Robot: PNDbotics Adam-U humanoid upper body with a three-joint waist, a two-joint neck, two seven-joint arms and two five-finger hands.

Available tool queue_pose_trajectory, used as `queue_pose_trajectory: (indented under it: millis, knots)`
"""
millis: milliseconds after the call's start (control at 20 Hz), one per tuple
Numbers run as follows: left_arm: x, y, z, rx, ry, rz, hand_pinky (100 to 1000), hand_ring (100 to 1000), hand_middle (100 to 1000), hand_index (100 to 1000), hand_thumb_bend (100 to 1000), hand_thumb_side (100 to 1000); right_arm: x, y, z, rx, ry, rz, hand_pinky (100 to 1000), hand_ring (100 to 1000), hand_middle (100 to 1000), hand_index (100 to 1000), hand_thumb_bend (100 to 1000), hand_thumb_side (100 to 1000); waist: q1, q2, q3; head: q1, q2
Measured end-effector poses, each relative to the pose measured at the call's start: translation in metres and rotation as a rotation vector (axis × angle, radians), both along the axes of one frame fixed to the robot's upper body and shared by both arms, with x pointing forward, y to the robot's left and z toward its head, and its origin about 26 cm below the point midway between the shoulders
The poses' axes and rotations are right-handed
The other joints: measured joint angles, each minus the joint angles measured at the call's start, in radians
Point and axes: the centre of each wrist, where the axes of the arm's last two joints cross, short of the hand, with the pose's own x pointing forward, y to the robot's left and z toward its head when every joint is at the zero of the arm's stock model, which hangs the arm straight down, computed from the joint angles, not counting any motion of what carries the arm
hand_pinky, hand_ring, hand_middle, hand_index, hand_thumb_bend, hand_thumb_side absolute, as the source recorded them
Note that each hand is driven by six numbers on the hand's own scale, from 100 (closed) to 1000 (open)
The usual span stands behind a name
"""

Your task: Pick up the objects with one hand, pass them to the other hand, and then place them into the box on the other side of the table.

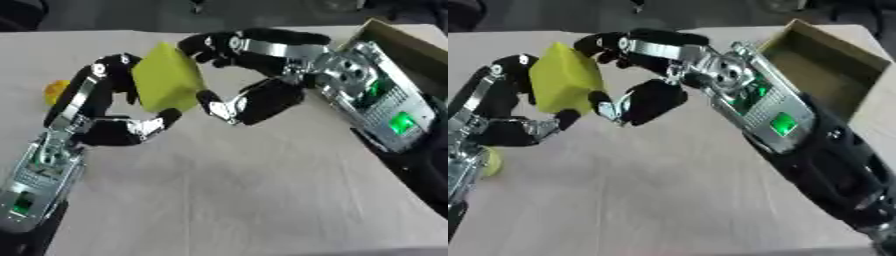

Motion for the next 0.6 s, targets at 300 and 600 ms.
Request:
queue_pose_trajectory:
  millis: [300, 600]
  knots:
    - [-0.0019, -0.0020, 0.0012, -0.018, -0.005, -0.003, 403, 397, 151, 200, 182, 100, -0.0003, 0.0011, -0.0007, 0.006, -0.008, -0.018, 1000, 1000, 975, 1000, 100, 177, 0.002, 0.003, 0.003, -0.001, 0.000]
    - [-0.0027, -0.0038, 0.0002, -0.027, 0.002, -0.011, 407, 397, 139, 195, 184, 100, -0.0004, 0.0016, -0.0012, -0.001, -0.007, -0.020, 1000, 1000, 973, 1000, 100, 174, 0.003, 0.004, 0.003, -0.006, 0.000]
